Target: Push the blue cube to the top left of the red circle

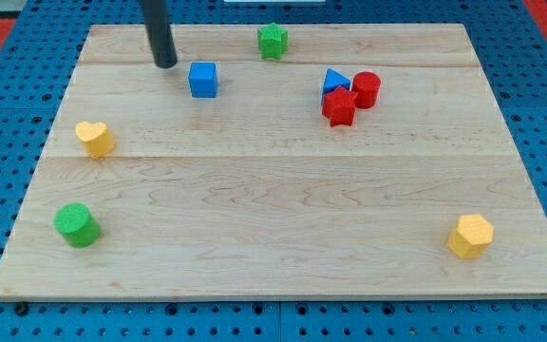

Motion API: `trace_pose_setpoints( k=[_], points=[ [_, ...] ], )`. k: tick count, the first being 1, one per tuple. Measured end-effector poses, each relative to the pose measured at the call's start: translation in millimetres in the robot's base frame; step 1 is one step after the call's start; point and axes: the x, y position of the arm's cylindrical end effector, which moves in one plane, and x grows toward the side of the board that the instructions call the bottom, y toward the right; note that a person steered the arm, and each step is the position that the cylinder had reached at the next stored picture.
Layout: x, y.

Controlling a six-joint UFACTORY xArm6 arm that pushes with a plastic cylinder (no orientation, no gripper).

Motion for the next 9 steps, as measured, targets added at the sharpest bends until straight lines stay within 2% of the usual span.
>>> trace_pose_setpoints(
  k=[1,2,3,4,5,6,7,8,9],
  points=[
    [32.5,69.7],
    [29.9,145.2],
    [33.0,74.6],
    [-18.9,139.1],
    [-42.9,162.3],
    [-41.1,194.0],
    [-12.6,230.2],
    [8.5,208.3],
    [-7.9,146.9]
  ],
)
